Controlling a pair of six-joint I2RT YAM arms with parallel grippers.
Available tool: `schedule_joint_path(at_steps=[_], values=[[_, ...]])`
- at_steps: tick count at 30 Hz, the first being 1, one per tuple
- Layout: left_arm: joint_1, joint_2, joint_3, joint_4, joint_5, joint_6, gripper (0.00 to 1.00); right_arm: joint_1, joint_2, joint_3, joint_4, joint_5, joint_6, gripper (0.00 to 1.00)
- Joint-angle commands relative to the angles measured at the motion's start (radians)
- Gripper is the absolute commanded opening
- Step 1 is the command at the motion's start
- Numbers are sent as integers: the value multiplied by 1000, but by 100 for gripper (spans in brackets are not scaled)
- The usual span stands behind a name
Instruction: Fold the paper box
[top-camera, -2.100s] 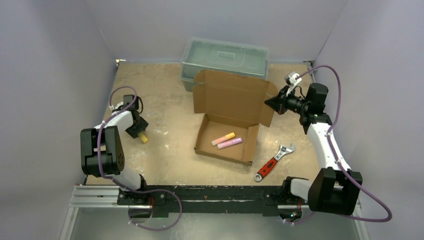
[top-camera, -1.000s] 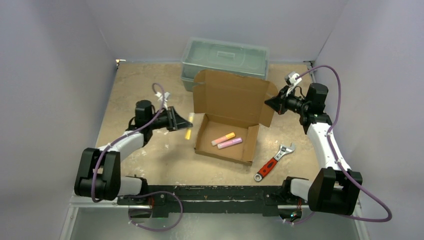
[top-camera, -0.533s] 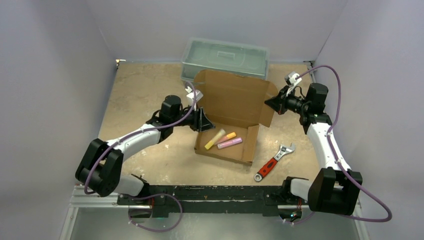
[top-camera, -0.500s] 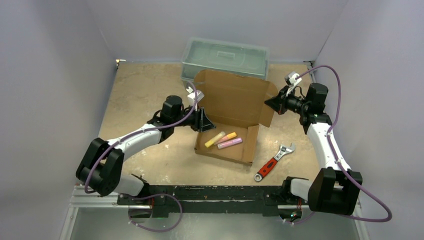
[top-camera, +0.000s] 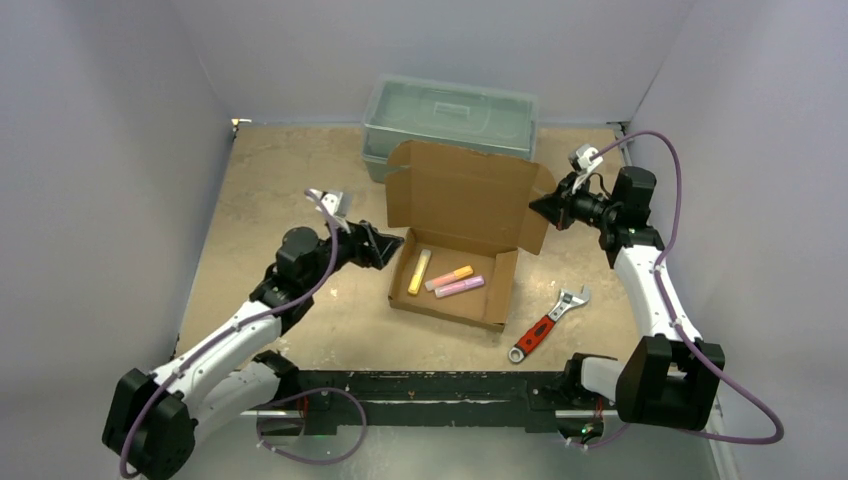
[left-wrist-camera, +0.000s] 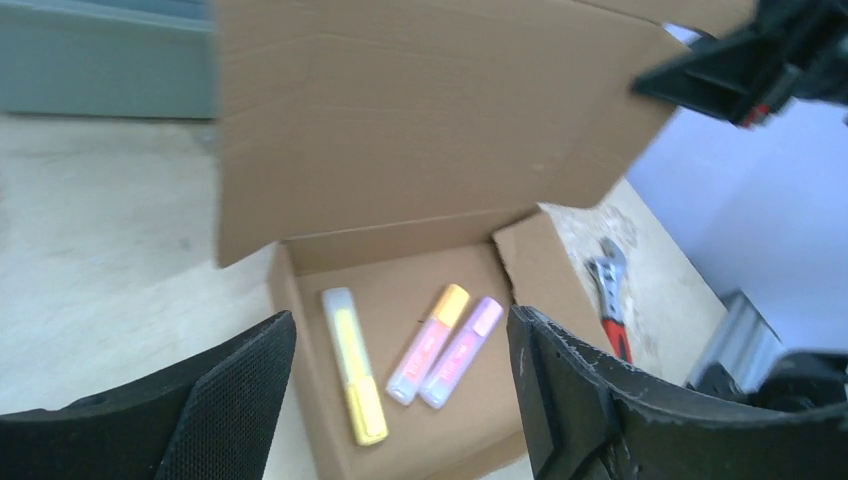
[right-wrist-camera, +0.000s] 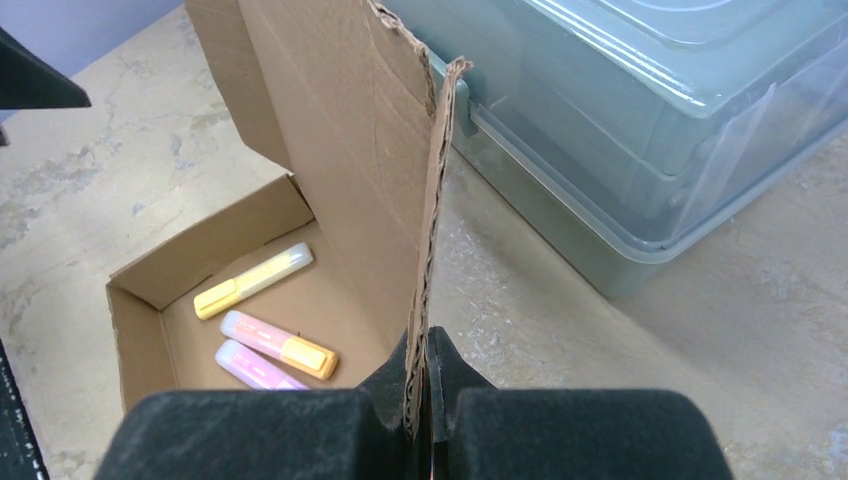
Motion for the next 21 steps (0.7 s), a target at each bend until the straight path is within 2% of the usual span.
schedule_joint_path(at_steps=[1,4,7,17,21], values=[[70,-23,-91,36,-151,-128,77,-6,-5,14,-11,-45,-46,0],[129,27,-129,98,-89,-190,80,-6,-5,17,-24,-51,-65,0],[155,101,-128,194,-47,-173,81,-6,1,18,-35,-56,-81,1],[159,356,10,496,54,95,79,-6,8,23,-59,-79,-118,3],[161,426,88,508,87,203,78,-6,10,26,-69,-95,-132,4]])
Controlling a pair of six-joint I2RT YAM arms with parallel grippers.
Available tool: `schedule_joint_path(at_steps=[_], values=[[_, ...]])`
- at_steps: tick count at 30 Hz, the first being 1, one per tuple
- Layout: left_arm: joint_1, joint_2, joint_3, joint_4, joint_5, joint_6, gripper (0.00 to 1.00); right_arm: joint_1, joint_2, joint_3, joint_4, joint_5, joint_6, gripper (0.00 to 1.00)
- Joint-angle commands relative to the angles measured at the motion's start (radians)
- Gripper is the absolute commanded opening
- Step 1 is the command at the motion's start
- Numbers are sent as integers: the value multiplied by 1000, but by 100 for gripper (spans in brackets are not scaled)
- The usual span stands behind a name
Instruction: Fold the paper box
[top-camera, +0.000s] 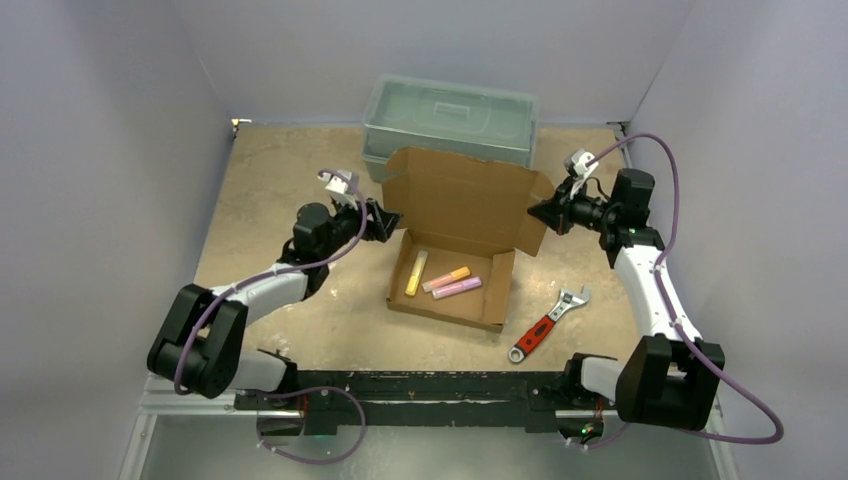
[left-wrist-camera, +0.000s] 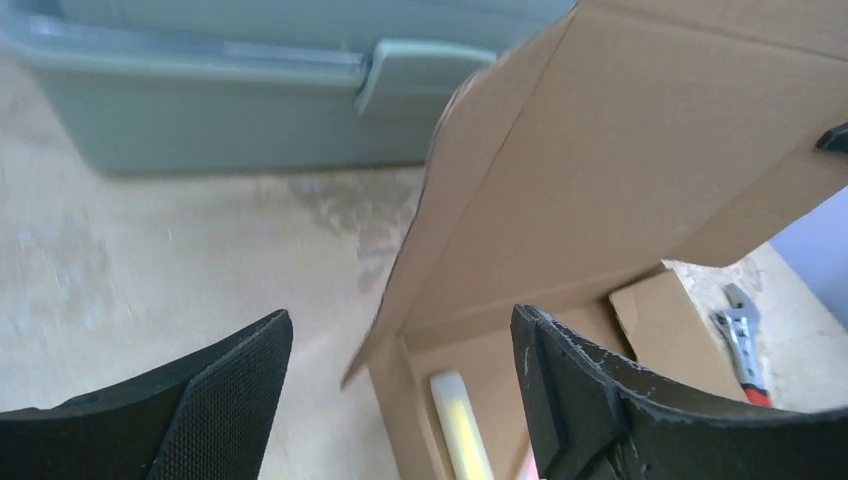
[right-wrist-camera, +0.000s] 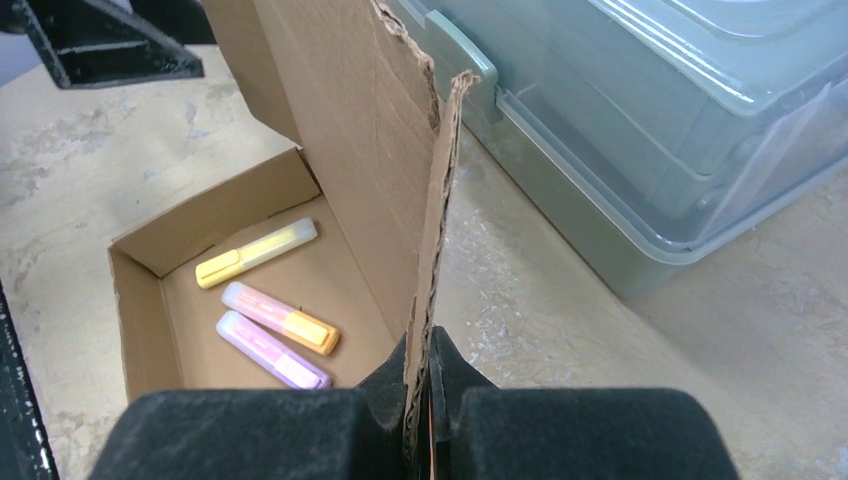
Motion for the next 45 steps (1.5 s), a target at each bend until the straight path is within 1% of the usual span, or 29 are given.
schedule_joint_path(at_steps=[1,2,3,5,7,8,10,11,13,15,16,18,19,21,23,25,26,28,30,31,33,35,36,39,42,45], values=[[8,62,115,134,82,172,78,-3,10,28,-12,-49,-36,4],[11,77,134,130,108,192,77,-3,10,27,-14,-51,-38,4],[16,91,158,128,138,208,74,-4,10,30,-17,-54,-43,4],[31,119,193,123,233,231,62,-4,12,32,-23,-57,-50,4],[44,146,222,122,313,233,49,-4,15,35,-26,-58,-58,4],[47,157,234,118,343,232,40,-4,16,37,-27,-58,-60,4],[50,172,248,104,368,230,20,-4,19,40,-29,-57,-63,4],[49,176,249,102,375,229,12,-4,21,42,-30,-56,-65,4],[50,172,238,96,362,234,0,-4,24,49,-35,-50,-70,4],[48,147,201,112,325,233,0,-2,26,63,-45,-40,-75,7],[48,126,178,127,304,232,0,-2,25,71,-51,-33,-78,10],[48,75,130,143,244,232,0,-3,23,98,-79,-11,-92,19],[48,42,104,145,211,229,0,-2,19,115,-99,5,-103,25],[42,-34,45,155,132,215,0,-2,5,144,-138,37,-118,40],[28,-132,-9,135,40,197,0,-4,-23,151,-156,91,-120,64],[3,-215,-57,97,-53,183,0,-3,-57,129,-160,123,-123,95],[-13,-257,-82,79,-96,170,0,-4,-72,110,-157,114,-125,98],[-42,-324,-131,55,-167,148,0,-4,-81,54,-155,53,-132,99],[-65,-382,-156,9,-212,122,0,0,-57,-2,-128,-59,-113,99],[-76,-408,-168,-11,-233,110,0,9,-40,-18,-127,-70,-104,99],[-96,-453,-191,-39,-269,74,0,90,-9,-32,-140,21,-129,99],[-112,-487,-208,-74,-314,43,0,194,10,-72,-116,142,-139,99],[-117,-500,-220,-83,-326,28,0,227,16,-93,-91,186,-130,98],[-126,-535,-242,-114,-364,-15,0,287,46,-108,-49,312,-101,94],[-129,-566,-257,-126,-378,-50,0,367,108,-99,-44,420,-119,90],[-133,-593,-261,-154,-384,-72,0,434,185,-67,-57,570,-140,87]])
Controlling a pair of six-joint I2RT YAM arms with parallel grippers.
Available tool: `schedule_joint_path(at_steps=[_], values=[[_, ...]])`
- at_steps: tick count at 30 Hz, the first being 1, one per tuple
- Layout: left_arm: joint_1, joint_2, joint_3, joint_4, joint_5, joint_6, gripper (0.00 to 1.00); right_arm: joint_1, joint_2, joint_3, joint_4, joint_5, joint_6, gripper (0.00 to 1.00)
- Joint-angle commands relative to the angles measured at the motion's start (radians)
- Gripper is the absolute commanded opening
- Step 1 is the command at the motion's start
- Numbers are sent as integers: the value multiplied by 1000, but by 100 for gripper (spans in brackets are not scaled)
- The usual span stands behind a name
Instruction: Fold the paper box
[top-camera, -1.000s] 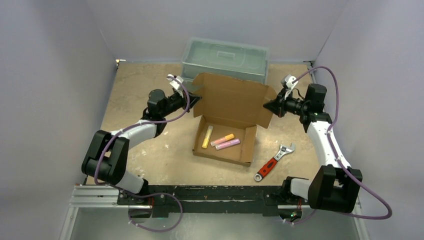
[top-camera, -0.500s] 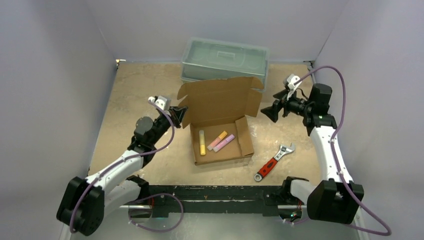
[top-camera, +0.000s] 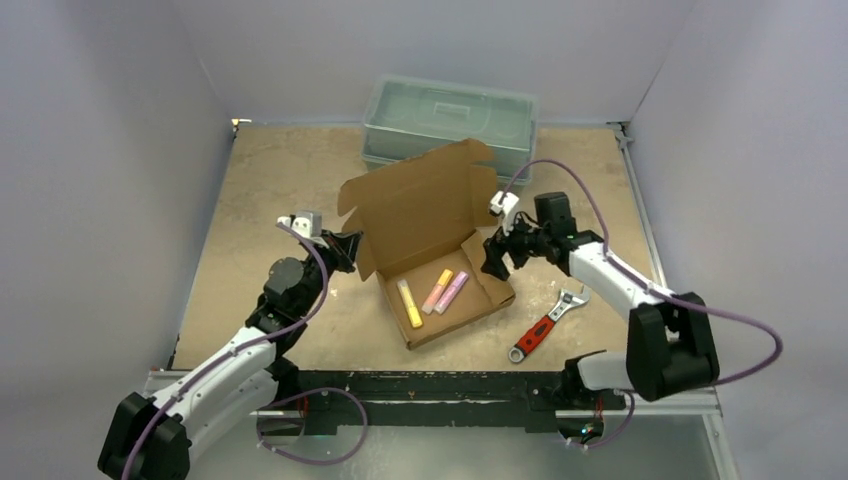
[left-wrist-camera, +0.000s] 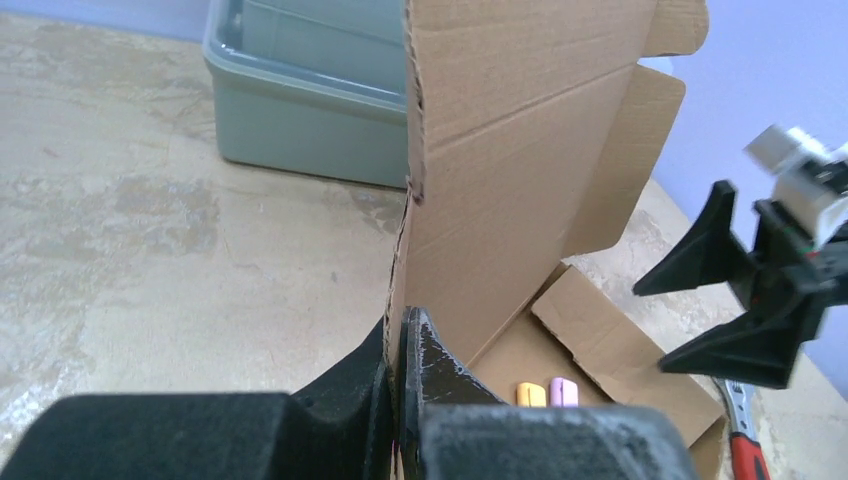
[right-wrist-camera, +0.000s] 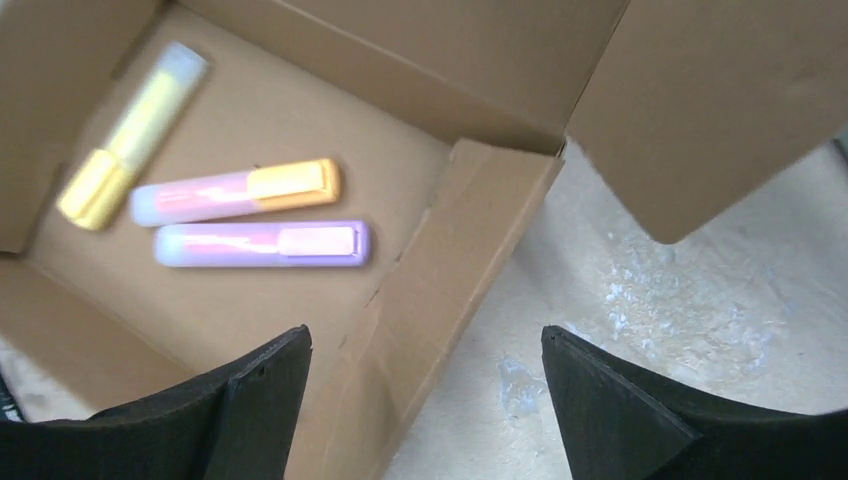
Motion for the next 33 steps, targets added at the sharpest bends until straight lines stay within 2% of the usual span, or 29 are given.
schedule_joint_path(at_steps=[1,5,7,11,16,20,24,28,31,33], values=[[-9,-49,-12,-24,-46,-76,0,87,93,58,20,272,-33,86],[-11,-78,-34,-29,-47,-94,0,140,145,71,27,369,-50,83],[-12,-83,-41,-29,-41,-99,0,161,154,72,44,411,-53,76],[-14,-92,-49,-20,-19,-104,0,174,182,83,68,486,-46,51],[-18,-103,-50,-7,7,-94,0,196,198,76,119,622,-38,1],[-20,-122,-54,4,28,-81,0,207,207,62,184,801,-17,0],[-21,-120,-54,18,52,-68,0,208,229,67,162,769,-23,0],[-22,-110,-48,25,74,-59,0,209,240,80,135,709,-20,30],[-21,-109,-46,23,77,-54,0,207,242,89,129,678,-13,42],[-22,-111,-45,21,74,-52,0,203,241,95,125,651,1,44]])
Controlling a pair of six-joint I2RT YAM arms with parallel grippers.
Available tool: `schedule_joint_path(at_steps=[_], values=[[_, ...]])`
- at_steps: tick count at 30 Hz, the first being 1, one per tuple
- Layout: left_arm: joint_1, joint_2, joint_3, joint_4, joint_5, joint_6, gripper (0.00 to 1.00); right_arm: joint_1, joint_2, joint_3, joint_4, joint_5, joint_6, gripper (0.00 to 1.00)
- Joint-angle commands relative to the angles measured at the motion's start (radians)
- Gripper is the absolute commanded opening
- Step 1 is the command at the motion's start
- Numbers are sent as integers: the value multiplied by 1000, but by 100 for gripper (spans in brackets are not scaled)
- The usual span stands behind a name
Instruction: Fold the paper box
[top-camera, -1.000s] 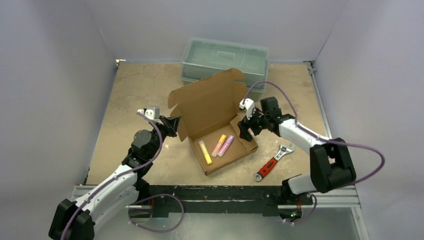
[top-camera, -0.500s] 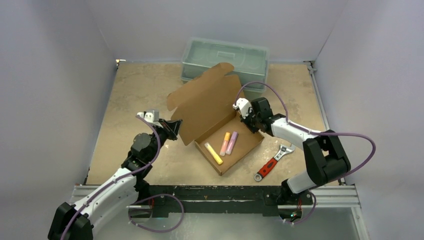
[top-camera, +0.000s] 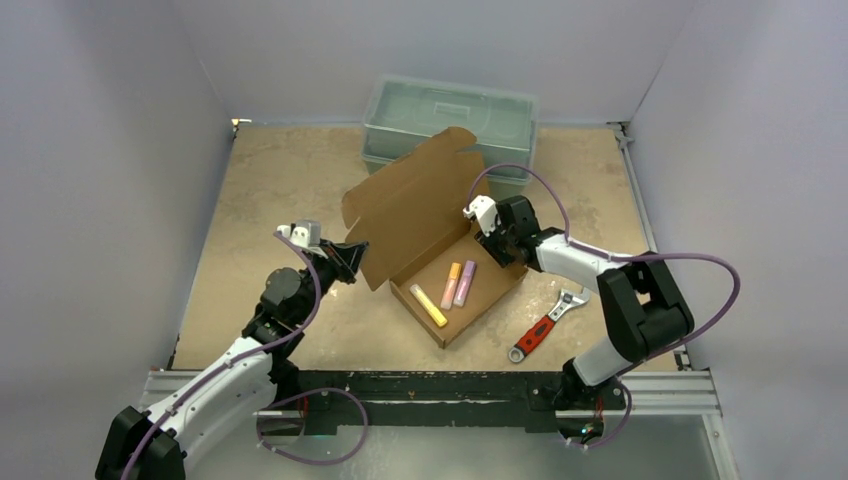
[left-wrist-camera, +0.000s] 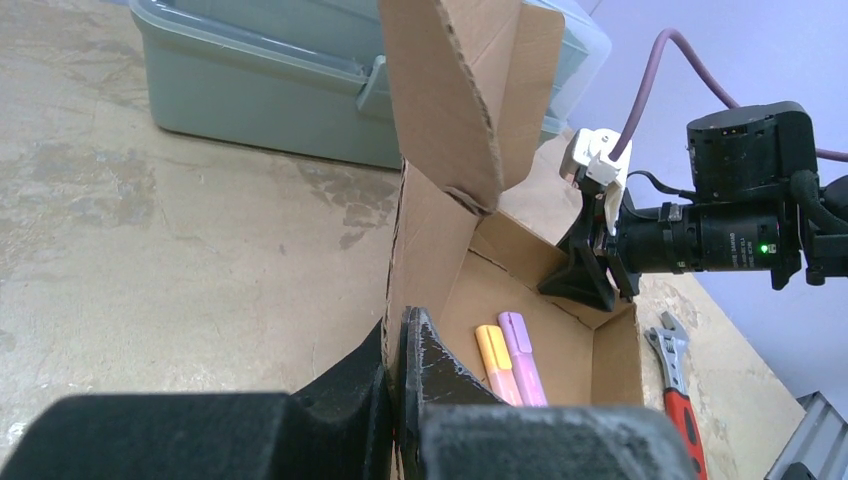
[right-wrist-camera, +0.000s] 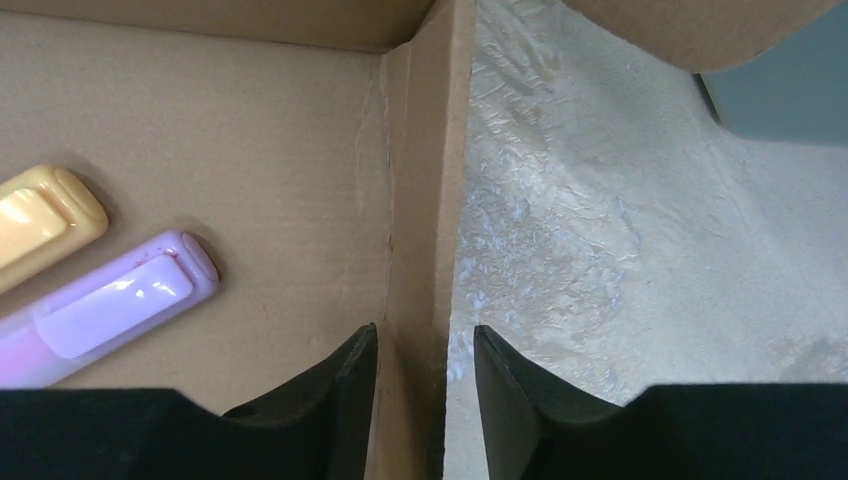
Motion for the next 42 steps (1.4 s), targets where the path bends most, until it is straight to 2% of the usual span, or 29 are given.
schedule_joint_path(at_steps=[1,5,8,10,12,14,16,20,23,28,33,36,39,42], values=[[-1,-6,13,59,14,24,0,-10,-12,50,-11,-37,13,44],[-2,-3,21,54,9,29,0,-12,-1,49,-30,11,-16,41],[-1,-2,24,53,7,32,0,-11,22,46,-18,45,-27,30],[-2,-2,25,54,6,32,0,-11,35,44,-12,70,-29,28],[-3,-2,22,58,5,29,0,-11,44,42,-3,105,-36,17],[-3,0,21,62,5,29,0,-9,57,38,13,162,-44,0],[-3,-1,22,63,7,29,0,-9,72,37,23,208,-52,0],[-2,-3,21,66,13,30,0,-6,77,43,10,195,-50,0],[-3,-5,21,64,15,31,0,-7,73,55,-13,142,-25,22],[-2,-8,24,54,15,40,0,-23,41,75,-25,37,15,52],[-1,11,45,45,19,81,0,-81,-67,89,-76,-139,-11,78],[-2,35,75,42,30,140,0,-142,-156,106,-163,-344,-90,86],[-1,71,114,41,65,213,0,-211,-278,99,-253,-595,-202,88],[-1,118,145,57,120,291,0,-249,-394,78,-409,-814,-416,89]])
